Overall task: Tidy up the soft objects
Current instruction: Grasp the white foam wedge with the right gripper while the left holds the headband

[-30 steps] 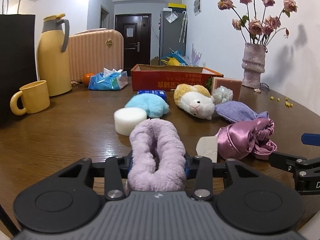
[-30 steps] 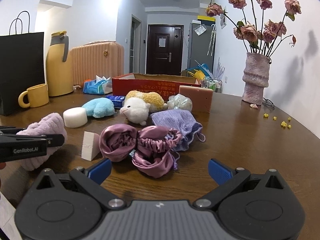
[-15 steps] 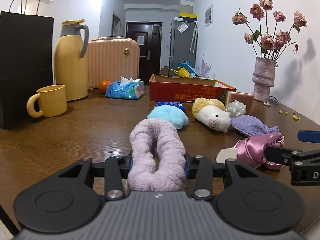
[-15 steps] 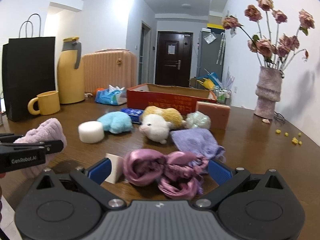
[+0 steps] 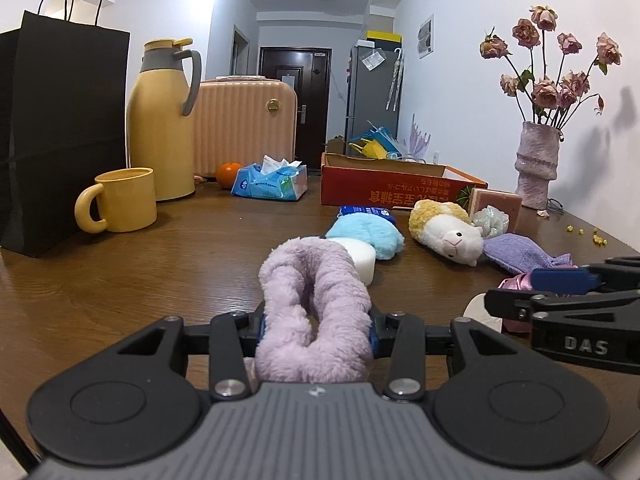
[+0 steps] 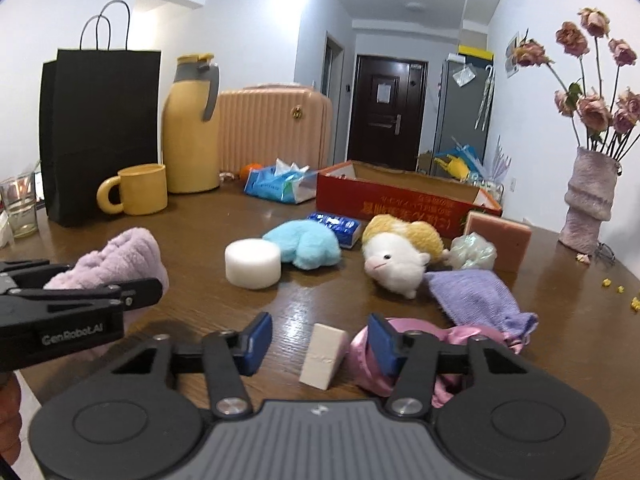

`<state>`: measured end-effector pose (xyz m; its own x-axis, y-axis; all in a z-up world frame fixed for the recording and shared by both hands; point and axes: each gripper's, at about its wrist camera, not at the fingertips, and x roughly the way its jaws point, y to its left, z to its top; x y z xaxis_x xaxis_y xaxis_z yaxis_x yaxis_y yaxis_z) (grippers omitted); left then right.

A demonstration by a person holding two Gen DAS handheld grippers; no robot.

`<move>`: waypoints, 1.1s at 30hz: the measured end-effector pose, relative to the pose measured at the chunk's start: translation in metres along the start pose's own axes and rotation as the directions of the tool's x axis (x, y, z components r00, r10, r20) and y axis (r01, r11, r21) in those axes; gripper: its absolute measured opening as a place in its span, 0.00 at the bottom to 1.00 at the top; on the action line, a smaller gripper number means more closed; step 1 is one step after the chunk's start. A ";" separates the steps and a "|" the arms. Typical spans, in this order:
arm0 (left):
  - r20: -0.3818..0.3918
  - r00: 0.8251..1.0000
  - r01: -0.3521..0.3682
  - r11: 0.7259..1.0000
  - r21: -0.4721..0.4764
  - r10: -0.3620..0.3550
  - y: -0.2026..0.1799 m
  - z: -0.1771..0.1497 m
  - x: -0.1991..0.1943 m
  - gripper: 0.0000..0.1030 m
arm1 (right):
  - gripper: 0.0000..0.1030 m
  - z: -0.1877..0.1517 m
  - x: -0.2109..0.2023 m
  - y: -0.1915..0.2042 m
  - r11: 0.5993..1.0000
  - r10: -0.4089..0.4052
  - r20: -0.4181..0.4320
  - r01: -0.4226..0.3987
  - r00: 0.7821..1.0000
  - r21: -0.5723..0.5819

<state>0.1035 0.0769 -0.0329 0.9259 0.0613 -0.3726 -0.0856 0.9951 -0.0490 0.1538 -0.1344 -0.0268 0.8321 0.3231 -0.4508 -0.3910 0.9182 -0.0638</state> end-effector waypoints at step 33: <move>0.038 0.999 0.005 1.000 -0.008 -0.004 0.016 0.026 0.007 0.41 | 0.17 0.026 0.030 -0.022 0.995 -0.027 -0.020 0.029 0.999 0.095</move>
<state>0.1179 0.0948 -0.0123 0.9396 0.0598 -0.3369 -0.0842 0.9947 -0.0585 0.1975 -0.1387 -0.0155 0.8343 0.2933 -0.4669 -0.3277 0.9447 0.0078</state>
